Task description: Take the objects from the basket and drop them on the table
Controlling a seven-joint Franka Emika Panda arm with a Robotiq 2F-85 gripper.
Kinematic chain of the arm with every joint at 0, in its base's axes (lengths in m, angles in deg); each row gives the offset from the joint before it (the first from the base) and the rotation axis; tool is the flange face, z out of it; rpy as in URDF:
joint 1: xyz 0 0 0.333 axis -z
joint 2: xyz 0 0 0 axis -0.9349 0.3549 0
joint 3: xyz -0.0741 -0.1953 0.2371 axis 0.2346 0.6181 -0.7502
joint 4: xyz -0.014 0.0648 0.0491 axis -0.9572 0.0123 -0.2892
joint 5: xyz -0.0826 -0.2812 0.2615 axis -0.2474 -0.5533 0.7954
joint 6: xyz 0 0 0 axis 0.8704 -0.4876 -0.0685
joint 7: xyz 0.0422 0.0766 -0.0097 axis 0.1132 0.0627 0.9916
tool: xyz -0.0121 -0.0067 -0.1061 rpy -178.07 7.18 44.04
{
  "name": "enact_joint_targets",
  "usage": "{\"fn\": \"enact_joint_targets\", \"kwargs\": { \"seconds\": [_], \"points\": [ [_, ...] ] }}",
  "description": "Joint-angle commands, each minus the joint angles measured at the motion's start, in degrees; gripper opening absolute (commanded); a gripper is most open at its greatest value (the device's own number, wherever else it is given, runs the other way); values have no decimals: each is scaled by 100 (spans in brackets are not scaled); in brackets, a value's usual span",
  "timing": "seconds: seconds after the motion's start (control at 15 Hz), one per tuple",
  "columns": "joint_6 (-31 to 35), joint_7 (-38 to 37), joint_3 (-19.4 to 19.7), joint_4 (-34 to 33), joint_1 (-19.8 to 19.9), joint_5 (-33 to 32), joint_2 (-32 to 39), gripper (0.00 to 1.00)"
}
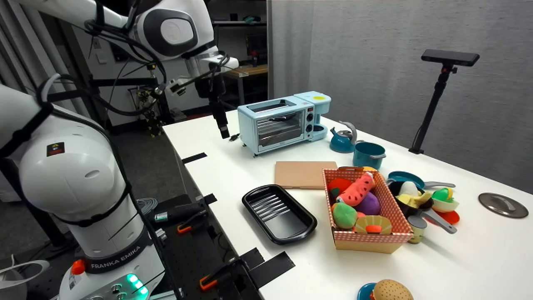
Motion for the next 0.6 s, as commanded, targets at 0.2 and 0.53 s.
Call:
{"fn": "enact_joint_targets", "kwargs": {
  "seconds": [0.2,0.53],
  "points": [
    [33,-43,96,-9,-7,-84,16,100],
    [172,-57,221,-42,239,-278,29,100]
  ]
}}
